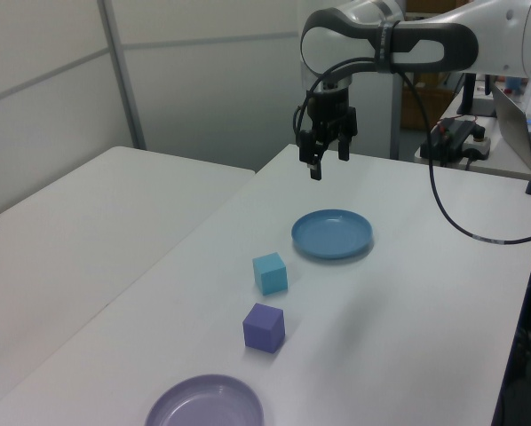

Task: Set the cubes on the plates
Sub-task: 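Move the open gripper over the light-blue cube and lower it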

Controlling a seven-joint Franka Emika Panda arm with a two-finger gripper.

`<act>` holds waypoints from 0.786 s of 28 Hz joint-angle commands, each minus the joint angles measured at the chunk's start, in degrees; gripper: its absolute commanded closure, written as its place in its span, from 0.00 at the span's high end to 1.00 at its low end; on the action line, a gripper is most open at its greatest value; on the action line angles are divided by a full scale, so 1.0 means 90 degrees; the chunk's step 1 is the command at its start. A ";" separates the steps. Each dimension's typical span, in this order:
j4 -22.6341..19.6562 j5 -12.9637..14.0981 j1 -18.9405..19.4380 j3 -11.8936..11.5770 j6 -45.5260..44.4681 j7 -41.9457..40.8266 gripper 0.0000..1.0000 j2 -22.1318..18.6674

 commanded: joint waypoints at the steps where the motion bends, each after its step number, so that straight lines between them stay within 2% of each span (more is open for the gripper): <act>1: -0.0073 -0.0168 -0.0026 -0.0045 -0.0061 0.0567 1.00 0.0207; 5: -0.0035 -0.0236 -0.0027 -0.0045 -0.0051 0.0621 1.00 0.0297; 13: -0.0093 -0.0071 -0.0144 -0.0055 0.0896 0.0904 1.00 0.0551; 17: -0.0142 -0.0041 -0.0076 -0.0016 0.1198 0.1723 1.00 0.0824; 22: -0.0678 -0.0051 0.0168 -0.0016 0.2262 0.2788 1.00 0.1029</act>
